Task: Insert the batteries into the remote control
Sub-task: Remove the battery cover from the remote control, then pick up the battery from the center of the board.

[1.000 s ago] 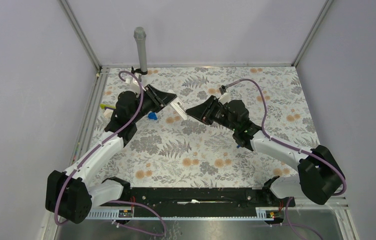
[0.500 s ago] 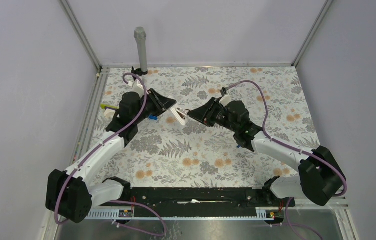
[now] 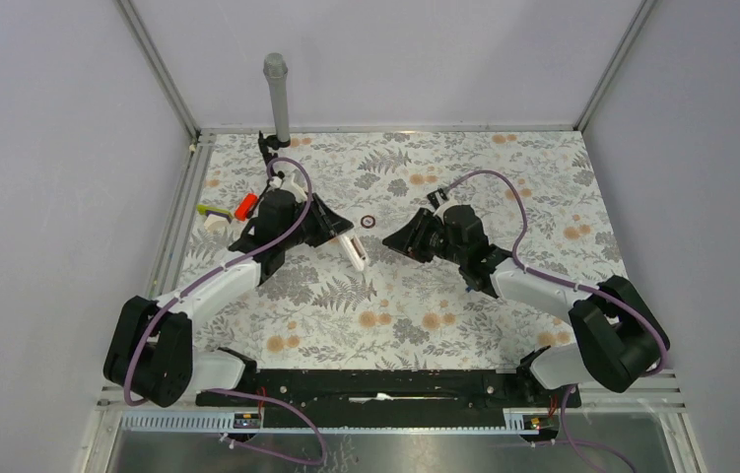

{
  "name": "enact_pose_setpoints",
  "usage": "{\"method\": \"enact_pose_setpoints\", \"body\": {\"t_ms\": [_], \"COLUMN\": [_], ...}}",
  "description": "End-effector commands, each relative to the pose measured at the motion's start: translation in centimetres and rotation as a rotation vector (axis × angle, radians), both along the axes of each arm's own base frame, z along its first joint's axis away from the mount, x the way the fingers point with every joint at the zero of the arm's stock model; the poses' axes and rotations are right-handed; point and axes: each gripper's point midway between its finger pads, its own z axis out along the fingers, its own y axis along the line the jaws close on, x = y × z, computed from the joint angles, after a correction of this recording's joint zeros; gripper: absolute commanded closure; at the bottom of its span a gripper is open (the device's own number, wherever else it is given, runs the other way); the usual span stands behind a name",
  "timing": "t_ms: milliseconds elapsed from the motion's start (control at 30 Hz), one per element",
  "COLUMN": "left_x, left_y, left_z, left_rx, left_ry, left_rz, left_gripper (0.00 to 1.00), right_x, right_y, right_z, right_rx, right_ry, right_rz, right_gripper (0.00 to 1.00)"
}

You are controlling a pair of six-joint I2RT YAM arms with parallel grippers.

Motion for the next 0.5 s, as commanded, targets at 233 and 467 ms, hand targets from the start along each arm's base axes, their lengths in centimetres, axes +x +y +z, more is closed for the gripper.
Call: {"method": "enact_pose_setpoints", "body": {"t_ms": [233, 467], "left_x": [0.3, -0.3], "left_y": [2.0, 0.9], "left_z": [-2.0, 1.2], "left_rx": [0.174, 0.139], "left_ry": [-0.045, -0.144], "left_rz": [0.026, -0.062], "left_gripper": [1.0, 1.0], "right_x": [0.6, 0.2], "right_y": [-4.4, -9.3], "right_z": [-4.9, -7.8], "right_rx": [-0.29, -0.553], "right_ry": [0.008, 0.113], "right_rz": [-0.042, -0.072], "right_gripper": [0.55, 0.38]}}
